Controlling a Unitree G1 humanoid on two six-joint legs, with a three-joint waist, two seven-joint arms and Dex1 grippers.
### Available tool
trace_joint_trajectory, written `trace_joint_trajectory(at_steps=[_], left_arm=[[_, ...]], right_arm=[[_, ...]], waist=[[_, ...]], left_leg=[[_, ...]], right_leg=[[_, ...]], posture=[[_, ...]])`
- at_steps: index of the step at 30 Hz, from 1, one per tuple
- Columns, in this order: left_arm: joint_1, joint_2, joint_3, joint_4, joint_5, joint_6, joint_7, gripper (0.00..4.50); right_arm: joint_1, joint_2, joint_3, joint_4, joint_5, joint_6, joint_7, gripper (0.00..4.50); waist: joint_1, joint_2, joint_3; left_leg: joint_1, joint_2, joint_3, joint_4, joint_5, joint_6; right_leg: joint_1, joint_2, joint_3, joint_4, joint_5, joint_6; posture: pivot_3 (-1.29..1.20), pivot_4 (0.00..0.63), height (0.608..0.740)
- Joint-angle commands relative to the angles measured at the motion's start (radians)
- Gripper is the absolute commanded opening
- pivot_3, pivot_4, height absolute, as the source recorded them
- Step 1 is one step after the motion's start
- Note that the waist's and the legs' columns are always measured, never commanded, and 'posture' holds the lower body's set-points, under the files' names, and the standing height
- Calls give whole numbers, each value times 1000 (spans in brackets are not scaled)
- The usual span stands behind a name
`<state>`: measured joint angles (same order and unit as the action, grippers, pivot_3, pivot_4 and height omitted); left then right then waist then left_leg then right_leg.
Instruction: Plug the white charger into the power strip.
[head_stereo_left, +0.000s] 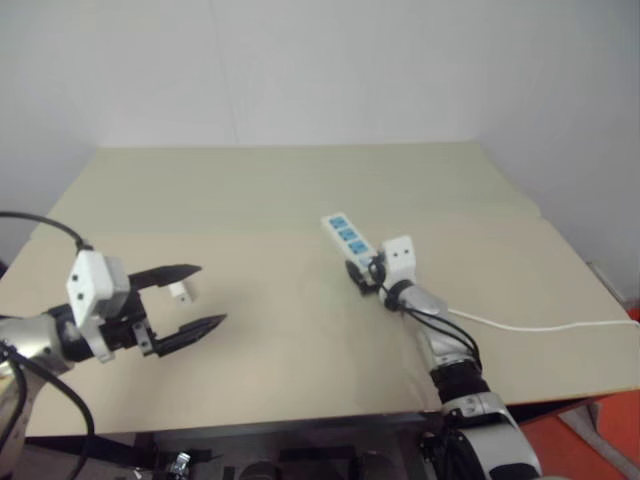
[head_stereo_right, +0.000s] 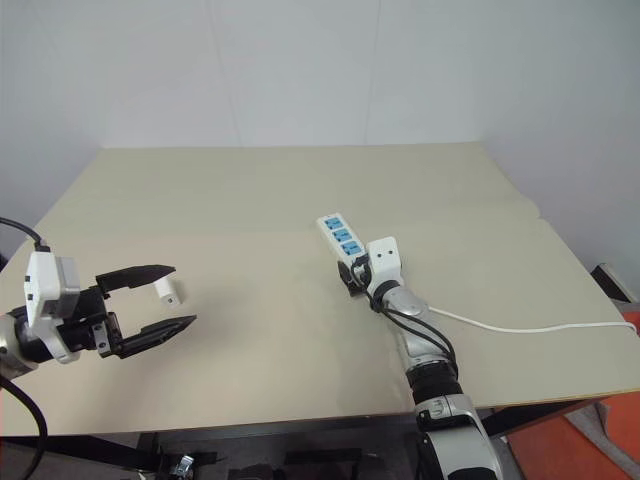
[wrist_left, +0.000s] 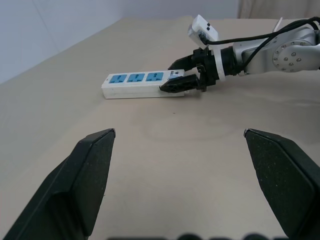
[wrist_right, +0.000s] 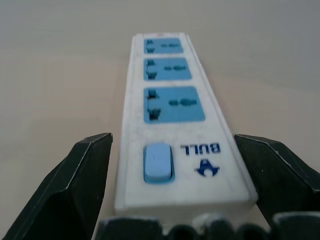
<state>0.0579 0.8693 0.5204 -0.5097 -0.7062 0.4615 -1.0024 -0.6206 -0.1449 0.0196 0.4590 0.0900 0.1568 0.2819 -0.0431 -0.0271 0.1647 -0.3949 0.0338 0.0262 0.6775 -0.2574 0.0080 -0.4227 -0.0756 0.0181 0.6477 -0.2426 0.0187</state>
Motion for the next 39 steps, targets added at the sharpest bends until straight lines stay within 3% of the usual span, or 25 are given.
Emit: trace_joint_trajectory(at_steps=[1, 16, 21, 27, 39], left_arm=[[-1, 10, 23, -16, -9, -17, -2, 4500], [5, 16, 38, -24, -10, -13, -1, 4500], [19, 19, 55, -35, -13, -9, 2, 4500], [26, 22, 64, -34, -14, -11, -2, 4500], [-47, 134, 55, 123, 13, -44, -129, 4500]], right_arm=[[-15, 5, -11, 7, 6, -48, 15, 4467], [-139, 50, -39, 343, -3, -220, 39, 4467], [-145, 49, -43, 385, -4, -247, 57, 3433], [-142, 43, -40, 407, -12, -264, 63, 3433], [-6, -47, 27, 82, 147, -221, 629, 3433]], waist=[[0, 0, 0], [-9, 0, 0], [-15, 0, 0], [-18, -1, -1], [-20, 0, 0]], left_leg=[[0, 0, 0, 0, 0, 0], [3, 0, 0, 0, 0, 0], [5, 1, 0, -1, 0, 0], [6, 1, 0, -1, 0, 0], [5, 1, 0, -3, 0, 0]], right_leg=[[0, 0, 0, 0, 0, 0], [2, 1, 2, 1, 0, 0], [3, 1, 2, 1, 0, 0], [3, 0, 3, 1, 0, -1], [1, 1, 3, 1, 0, 0]], posture=[[0, 150, 740], [0, 150, 740], [0, 150, 740], [0, 150, 740], [0, 150, 740]])
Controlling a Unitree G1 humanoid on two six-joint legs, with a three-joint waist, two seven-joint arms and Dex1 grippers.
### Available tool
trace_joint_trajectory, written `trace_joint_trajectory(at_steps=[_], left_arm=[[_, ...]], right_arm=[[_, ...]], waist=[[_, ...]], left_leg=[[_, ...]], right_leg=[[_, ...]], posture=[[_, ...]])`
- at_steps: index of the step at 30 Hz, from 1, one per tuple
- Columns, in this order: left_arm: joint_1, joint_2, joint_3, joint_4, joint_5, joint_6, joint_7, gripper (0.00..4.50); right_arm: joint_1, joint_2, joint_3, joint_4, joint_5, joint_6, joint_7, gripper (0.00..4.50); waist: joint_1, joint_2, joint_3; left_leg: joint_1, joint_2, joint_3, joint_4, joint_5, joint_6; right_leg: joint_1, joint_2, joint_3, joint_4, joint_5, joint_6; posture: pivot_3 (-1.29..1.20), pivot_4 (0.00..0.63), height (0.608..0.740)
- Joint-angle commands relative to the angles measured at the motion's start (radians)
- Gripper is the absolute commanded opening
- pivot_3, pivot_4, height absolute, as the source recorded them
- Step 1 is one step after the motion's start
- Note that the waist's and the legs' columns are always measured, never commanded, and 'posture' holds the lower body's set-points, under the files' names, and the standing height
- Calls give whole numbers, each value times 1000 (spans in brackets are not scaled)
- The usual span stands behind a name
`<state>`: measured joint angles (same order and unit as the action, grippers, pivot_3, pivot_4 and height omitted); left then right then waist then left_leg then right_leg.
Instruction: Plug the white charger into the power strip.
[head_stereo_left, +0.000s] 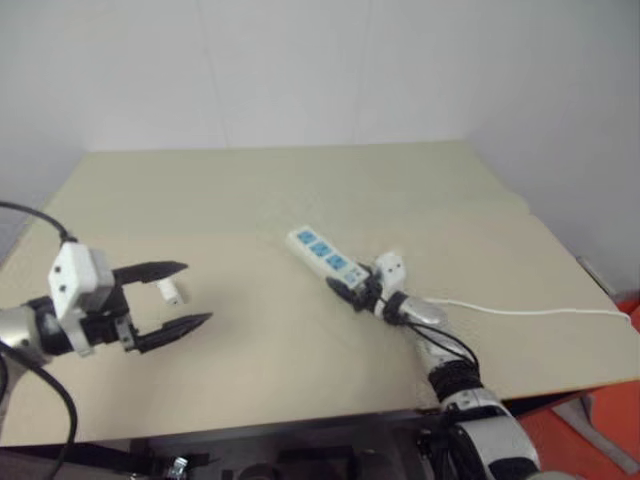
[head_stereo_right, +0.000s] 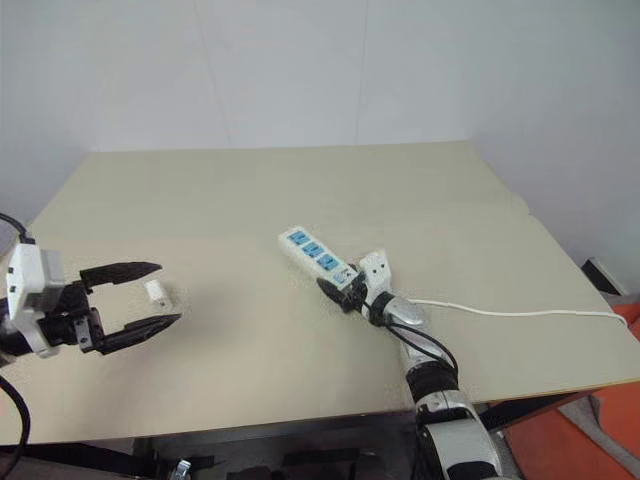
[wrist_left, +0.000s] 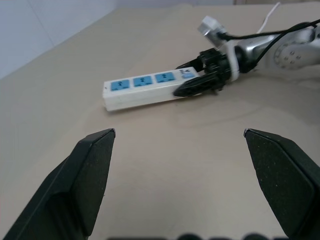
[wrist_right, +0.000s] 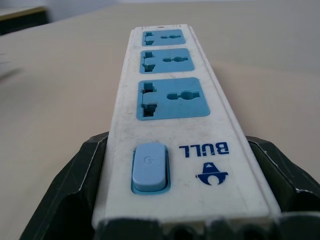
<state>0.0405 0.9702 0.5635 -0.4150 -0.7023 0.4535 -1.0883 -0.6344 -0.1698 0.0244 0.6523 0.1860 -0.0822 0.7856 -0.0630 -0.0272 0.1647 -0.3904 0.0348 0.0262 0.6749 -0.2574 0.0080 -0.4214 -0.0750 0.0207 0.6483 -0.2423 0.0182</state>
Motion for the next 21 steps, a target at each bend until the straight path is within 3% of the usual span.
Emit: trace_joint_trajectory(at_steps=[1, 6, 9, 21], left_arm=[[-48, 53, 4, 57, 16, -45, -66, 4500], [-130, 135, -42, 197, 53, -92, -183, 4500], [-184, 180, -77, 280, 81, -127, -245, 4500], [-506, 330, -283, 700, 229, -293, -508, 4500]], right_arm=[[24, -50, 43, -154, 64, 31, 203, 3433], [65, -166, 132, -280, 94, 76, 481, 3433], [62, -198, 176, -285, 69, 49, 555, 3433], [4, -118, 215, -90, -23, -113, 539, 3433]], waist=[[1, 0, 0], [6, 0, 1], [5, 0, 1], [4, -3, 3]], left_leg=[[0, 0, 0, 0, 0, 0], [0, 0, 1, 0, 0, 0], [0, 0, 2, 0, 0, 0], [-1, 1, 8, 0, 0, 0]], right_leg=[[0, 0, 0, 0, 0, 0], [0, 1, -1, -1, 0, 0], [0, 1, -1, -1, 0, 0], [-2, 3, 0, 0, 0, 0]], posture=[[0, 150, 740], [0, 150, 740], [0, 150, 740], [0, 150, 740]])
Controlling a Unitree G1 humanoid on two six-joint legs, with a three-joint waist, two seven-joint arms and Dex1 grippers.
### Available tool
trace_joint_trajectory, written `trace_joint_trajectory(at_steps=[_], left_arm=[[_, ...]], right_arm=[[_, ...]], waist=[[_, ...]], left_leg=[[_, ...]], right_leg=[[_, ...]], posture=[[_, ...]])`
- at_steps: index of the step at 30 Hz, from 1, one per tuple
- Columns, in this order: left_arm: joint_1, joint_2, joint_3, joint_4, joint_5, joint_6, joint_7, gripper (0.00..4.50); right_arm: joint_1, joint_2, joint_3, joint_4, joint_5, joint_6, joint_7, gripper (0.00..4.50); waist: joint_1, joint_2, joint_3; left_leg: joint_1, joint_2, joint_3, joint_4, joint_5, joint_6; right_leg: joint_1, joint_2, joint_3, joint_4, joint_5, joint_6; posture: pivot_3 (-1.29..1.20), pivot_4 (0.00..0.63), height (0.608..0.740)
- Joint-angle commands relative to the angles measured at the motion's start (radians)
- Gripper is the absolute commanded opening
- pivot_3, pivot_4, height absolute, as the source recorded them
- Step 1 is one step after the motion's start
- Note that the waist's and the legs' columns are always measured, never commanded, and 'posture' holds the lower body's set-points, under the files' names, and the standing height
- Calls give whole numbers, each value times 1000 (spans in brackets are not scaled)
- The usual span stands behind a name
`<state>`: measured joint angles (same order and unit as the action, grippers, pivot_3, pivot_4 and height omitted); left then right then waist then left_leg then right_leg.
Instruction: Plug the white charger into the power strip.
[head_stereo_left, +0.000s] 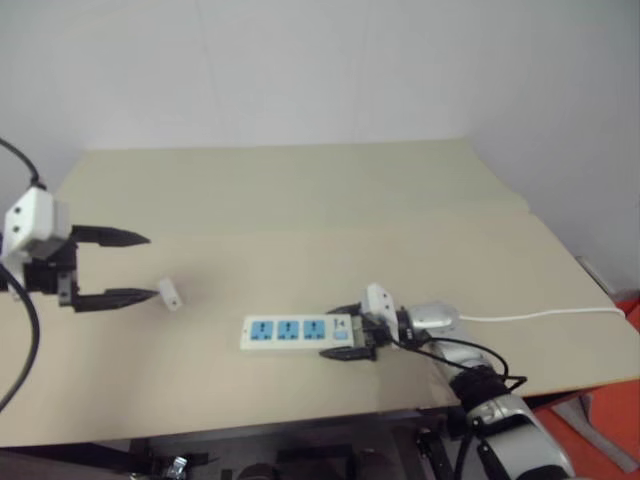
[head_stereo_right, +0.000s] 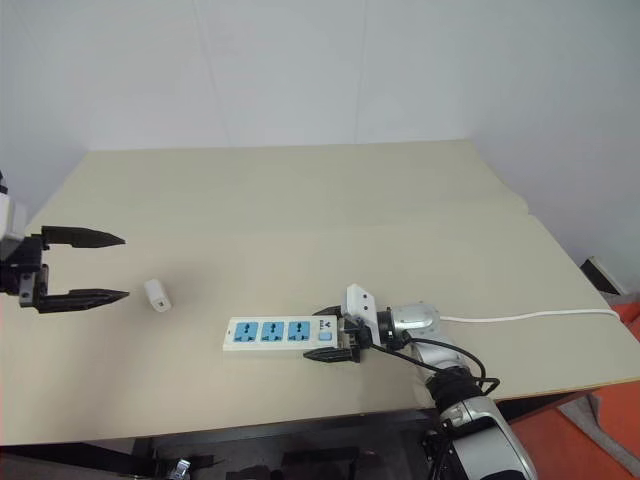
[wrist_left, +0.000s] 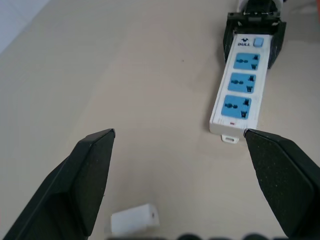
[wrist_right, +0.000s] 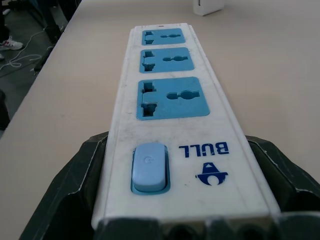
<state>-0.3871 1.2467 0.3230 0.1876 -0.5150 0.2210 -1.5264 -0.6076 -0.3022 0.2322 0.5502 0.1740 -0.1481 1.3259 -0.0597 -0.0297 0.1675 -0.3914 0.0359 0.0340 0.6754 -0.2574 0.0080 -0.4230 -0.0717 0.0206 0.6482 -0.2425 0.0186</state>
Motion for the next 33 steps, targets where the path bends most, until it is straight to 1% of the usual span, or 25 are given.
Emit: trace_joint_trajectory(at_steps=[1, 4, 6, 8, 13, 16, 18, 21, 24, 28, 30, 33], left_arm=[[-120, 74, -84, 148, 54, -88, -82, 4500], [-249, 143, -247, 273, 72, -173, -88, 4500], [-339, 183, -384, 341, 127, -281, -88, 4500], [-443, 198, -523, 395, 173, -389, -88, 4500], [-738, 134, -835, 518, 277, -624, -88, 4500], [-870, 86, -998, 620, 367, -839, -88, 4500], [-945, 38, -1071, 707, 431, -993, -88, 4500], [-1033, -29, -1146, 836, 535, -1185, -88, 4500], [-1063, -89, -1182, 921, 603, -1328, -88, 4500], [-1065, -161, -1154, 989, 665, -1504, -88, 4500], [-1065, -190, -1138, 1014, 685, -1561, -88, 4500], [-1078, -220, -1130, 1038, 762, -1652, -60, 4500]], right_arm=[[-25, 19, 7, 24, -14, -55, -1, 3433], [-29, 28, 6, 47, -15, -71, 8, 3433], [-34, 32, 5, 58, -13, -75, 13, 3433], [-40, 36, 4, 67, -12, -78, 16, 3433], [-47, 44, 4, 77, -10, -78, 21, 3433], [-44, 44, 3, 70, -9, -74, 25, 3433], [-38, 43, 1, 59, -5, -65, 26, 3433], [-30, 39, 2, 46, -3, -54, 28, 3433], [-22, 33, 0, 28, 0, -42, 30, 3433], [-16, 24, 0, 8, 1, -24, 32, 3433], [-15, 19, 1, 1, 1, -16, 32, 3433], [-18, 15, 1, -5, 1, -9, 30, 3433]], waist=[[1, 0, 0], [2, -2, 1], [1, -3, 1], [3, -3, 1], [16, -4, 2], [18, -4, 2], [18, -4, 2], [17, -4, 2], [18, -5, 2], [19, -5, 2], [22, -5, 2], [22, -5, 2]], left_leg=[[0, 0, 0, 0, 0, 0], [0, 0, 0, 1, 0, 0], [0, 1, 0, 1, 0, 0], [0, 0, 0, 1, 0, 0], [0, 1, 1, 2, 0, 0], [-1, 2, 1, 3, 0, 0], [-2, 2, 2, 3, 0, 0], [-3, 2, 2, 4, 0, 0], [-5, 2, 2, 5, 0, 0], [-5, 2, 2, 5, 0, 0], [-6, 2, 2, 6, 0, 0], [-7, 2, 2, 7, 0, 0]], right_leg=[[0, 0, 0, 0, 0, 0], [0, 1, 0, 0, 0, 0], [0, 1, 0, 1, 0, 0], [0, 1, 1, 0, 0, 0], [0, 2, 1, 1, 0, 0], [0, 3, 1, 1, 0, 0], [-1, 3, 2, 1, 0, 0], [-2, 3, 2, 1, 0, 0], [-3, 3, 1, 0, 0, 0], [-3, 3, 1, 1, 0, 0], [-3, 2, 1, 1, 0, 0], [-3, 2, 0, 1, 0, 0]], posture=[[0, 150, 740], [0, 150, 740], [0, 150, 740], [0, 150, 740], [0, 150, 740], [0, 150, 740], [0, 150, 740], [0, 150, 740], [0, 150, 740], [0, 150, 740], [0, 150, 740], [0, 150, 740]])
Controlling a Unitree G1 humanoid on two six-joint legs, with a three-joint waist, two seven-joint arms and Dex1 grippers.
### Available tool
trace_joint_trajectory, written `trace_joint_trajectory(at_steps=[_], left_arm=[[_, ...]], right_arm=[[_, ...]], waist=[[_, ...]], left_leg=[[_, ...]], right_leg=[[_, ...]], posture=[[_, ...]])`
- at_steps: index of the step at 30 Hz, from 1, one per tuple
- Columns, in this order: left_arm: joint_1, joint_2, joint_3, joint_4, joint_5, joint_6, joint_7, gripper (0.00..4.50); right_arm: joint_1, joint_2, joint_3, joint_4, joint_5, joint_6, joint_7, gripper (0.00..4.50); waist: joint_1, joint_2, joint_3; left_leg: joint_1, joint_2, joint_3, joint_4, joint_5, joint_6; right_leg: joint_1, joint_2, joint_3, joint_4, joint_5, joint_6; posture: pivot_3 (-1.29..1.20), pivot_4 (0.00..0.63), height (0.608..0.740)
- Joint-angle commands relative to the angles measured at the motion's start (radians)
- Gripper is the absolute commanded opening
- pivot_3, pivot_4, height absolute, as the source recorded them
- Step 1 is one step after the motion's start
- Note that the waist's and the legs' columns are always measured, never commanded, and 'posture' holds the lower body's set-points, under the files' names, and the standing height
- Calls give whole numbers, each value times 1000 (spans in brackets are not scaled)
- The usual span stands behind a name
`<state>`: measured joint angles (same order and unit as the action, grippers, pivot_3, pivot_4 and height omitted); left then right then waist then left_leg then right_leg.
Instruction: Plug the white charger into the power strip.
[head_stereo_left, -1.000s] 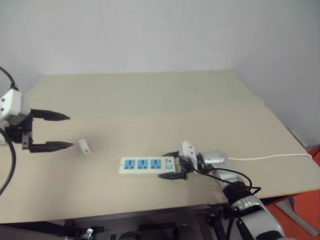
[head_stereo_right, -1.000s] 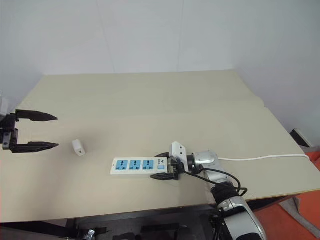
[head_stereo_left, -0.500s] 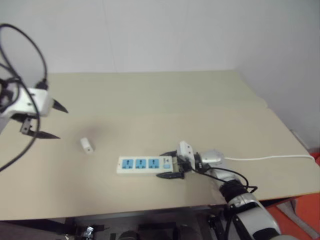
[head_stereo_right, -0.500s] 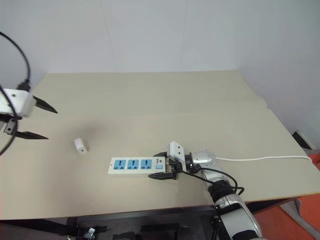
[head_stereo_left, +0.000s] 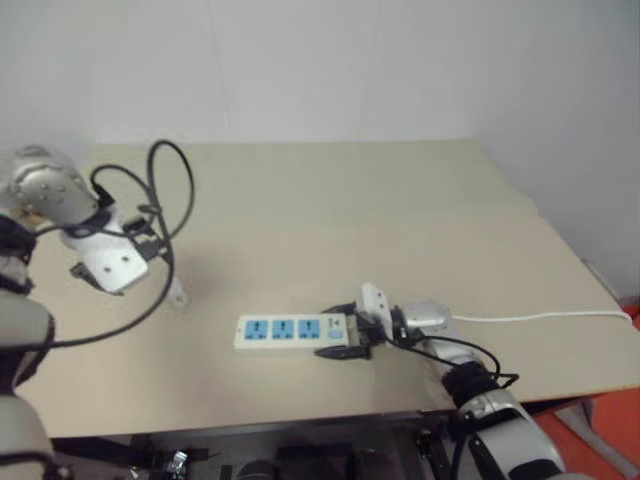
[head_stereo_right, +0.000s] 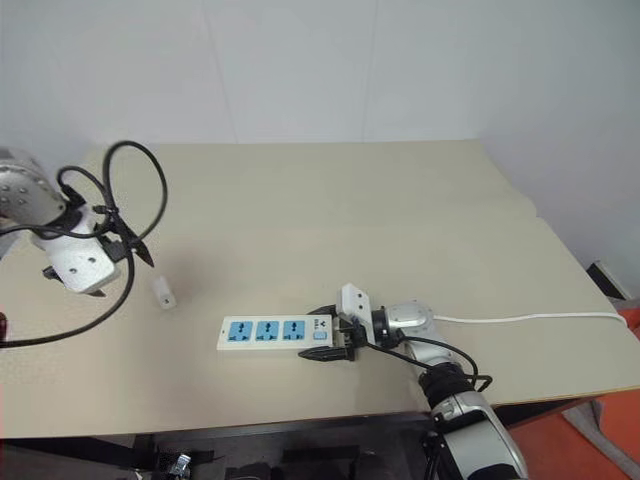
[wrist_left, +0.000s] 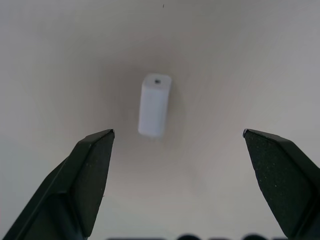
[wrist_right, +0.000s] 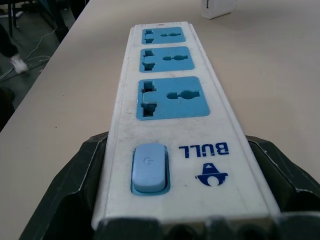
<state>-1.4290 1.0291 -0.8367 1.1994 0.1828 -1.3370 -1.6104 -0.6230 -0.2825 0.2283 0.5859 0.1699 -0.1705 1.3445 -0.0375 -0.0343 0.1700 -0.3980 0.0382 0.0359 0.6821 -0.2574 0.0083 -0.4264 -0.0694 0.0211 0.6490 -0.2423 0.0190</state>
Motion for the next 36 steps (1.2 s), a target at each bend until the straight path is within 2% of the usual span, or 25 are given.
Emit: trace_joint_trajectory(at_steps=[1, 7, 14, 19, 25, 31, 36], left_arm=[[-38, -12, 36, 33, 87, -117, 46, 4500], [-57, -36, 39, 43, 322, -192, 231, 4500], [-54, -44, 13, 27, 618, -172, 542, 4500], [-70, -62, -48, 11, 845, -122, 817, 4500], [-99, -87, -147, 21, 1048, -78, 1105, 4500], [-111, -119, -230, 40, 1170, -68, 1314, 4500], [-123, -142, -245, 89, 1174, -87, 1343, 4500]], right_arm=[[-5, -4, 5, -42, 6, 18, 9, 3433], [3, -6, 2, -65, 8, 36, 0, 3433], [23, -11, -1, -98, 11, 58, -14, 3433], [37, -14, -2, -124, 14, 75, -25, 3433], [61, -18, -4, -158, 19, 96, -43, 3433], [77, -26, -5, -185, 23, 112, -56, 3433], [85, -35, -6, -200, 25, 124, -61, 3433]], waist=[[0, 0, 0], [-1, 0, 0], [1, 0, 0], [2, 0, 0], [3, 0, 0], [9, 0, 0], [15, 0, 0]], left_leg=[[0, 0, 0, 0, 0, 0], [0, 0, 0, 0, 0, 0], [-1, 0, -1, 0, 0, 0], [-1, 0, -1, 0, 0, 0], [-1, -1, -1, 0, 0, 0], [-1, -2, -1, 0, 0, 0], [-1, -2, -1, 0, 0, 0]], right_leg=[[0, 0, 0, 0, 0, 0], [0, 0, 0, 0, 0, 0], [0, 0, -1, 0, 0, 0], [0, -1, -2, 0, 0, 1], [0, -2, -2, 0, 0, 1], [0, -3, -3, 1, 0, 1], [0, -3, -3, 0, 1, 1]], posture=[[0, 150, 740], [0, 150, 740], [0, 150, 740], [0, 150, 740], [0, 150, 740], [0, 150, 740], [0, 150, 740]])
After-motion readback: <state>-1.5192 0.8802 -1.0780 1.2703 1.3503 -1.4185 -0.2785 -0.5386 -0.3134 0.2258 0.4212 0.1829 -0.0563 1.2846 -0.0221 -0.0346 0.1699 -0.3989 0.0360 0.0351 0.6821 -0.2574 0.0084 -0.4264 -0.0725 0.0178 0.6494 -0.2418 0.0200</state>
